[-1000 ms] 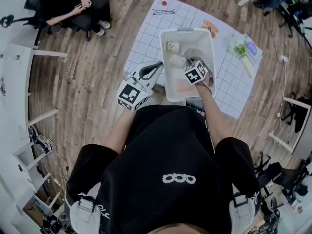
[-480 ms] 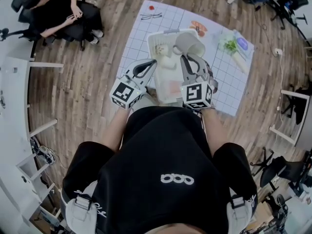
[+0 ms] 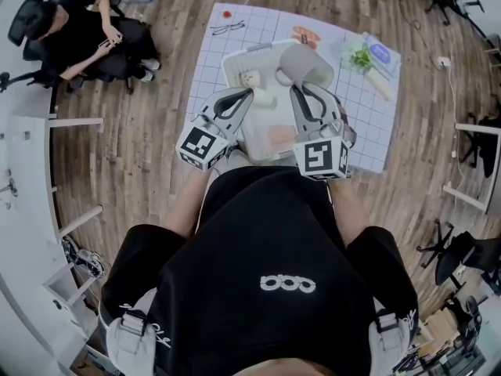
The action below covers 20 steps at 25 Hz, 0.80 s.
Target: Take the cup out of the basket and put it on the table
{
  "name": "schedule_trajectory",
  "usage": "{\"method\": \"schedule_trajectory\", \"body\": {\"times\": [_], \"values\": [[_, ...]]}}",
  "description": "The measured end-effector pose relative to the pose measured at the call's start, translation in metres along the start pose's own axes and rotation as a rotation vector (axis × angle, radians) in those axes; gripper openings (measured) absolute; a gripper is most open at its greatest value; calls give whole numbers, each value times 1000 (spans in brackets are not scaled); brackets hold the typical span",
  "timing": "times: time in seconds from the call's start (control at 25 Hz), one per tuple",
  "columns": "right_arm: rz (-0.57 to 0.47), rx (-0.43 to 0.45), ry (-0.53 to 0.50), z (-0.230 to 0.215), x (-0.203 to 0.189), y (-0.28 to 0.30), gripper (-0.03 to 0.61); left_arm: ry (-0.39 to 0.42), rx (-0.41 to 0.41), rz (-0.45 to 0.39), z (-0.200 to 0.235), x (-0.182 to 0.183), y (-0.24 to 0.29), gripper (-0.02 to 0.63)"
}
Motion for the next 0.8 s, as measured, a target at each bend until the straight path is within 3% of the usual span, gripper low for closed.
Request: {"method": "schedule_trajectory", "body": {"times": [0.24,0.6,0.8], "values": [[60,-103,42,-27,-23,-31,46,16,-74,3,-8,5,21,8],[216,-333,96,-61,-68,-120,46,16,-265,3,-51,4,77,8],[261,-395,117,-65,-80,-148,46,16,-358,7,-77,2,96,8]]}}
Point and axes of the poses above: the fingertips, and each gripper's own axes: y forward along the fingers, z to its left, x out of its top, the point moved 6 cm from there along -y, backward along the fingers, and after that the axes turned 11 degrees about -z, right-handed, at the moved point
